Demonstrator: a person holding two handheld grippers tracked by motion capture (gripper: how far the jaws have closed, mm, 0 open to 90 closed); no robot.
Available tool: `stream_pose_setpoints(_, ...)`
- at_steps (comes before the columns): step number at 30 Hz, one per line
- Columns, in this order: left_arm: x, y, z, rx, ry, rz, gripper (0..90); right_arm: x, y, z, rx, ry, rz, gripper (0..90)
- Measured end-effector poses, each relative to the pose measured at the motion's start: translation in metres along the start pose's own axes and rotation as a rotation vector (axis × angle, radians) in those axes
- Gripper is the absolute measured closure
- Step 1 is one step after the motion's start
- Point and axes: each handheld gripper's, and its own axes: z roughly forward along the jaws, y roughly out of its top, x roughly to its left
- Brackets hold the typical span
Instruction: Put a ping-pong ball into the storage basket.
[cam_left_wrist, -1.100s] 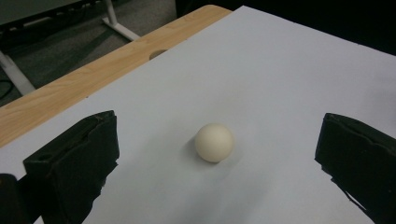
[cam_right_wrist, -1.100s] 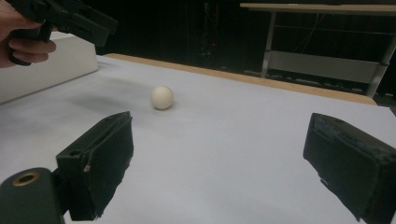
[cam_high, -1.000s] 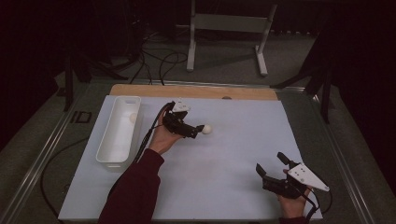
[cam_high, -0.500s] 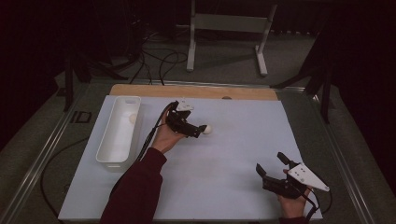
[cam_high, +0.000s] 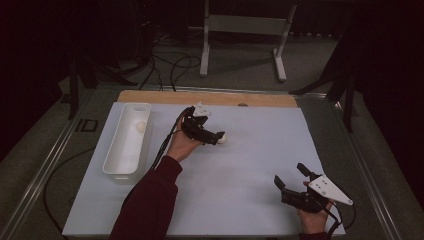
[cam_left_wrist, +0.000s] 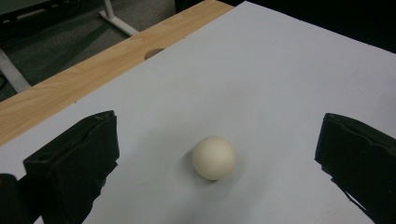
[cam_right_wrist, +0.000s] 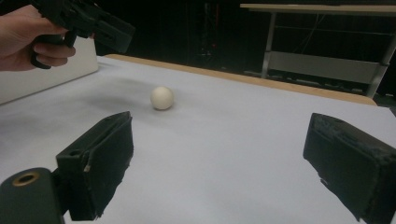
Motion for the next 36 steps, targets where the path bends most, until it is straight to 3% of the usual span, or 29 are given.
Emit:
stream_pose_setpoints(5,0.001,-0.001,0.005,0.002,0.002,-0.016,0.5,0.000,0.000,0.000,0.000,0.001,-0.001,8.2)
stream_pose_setpoints(25,-0.004,0.009,0.026,0.056,0.000,0.004,0.5,-0.001,0.000,-0.001,-0.003,0.001,0.003,8.2)
stream_pose_setpoints(36,0.001,0.004,0.035,0.098,0.010,-0.016,0.6,-0.001,0.000,-0.001,-0.003,0.001,0.004,8.2)
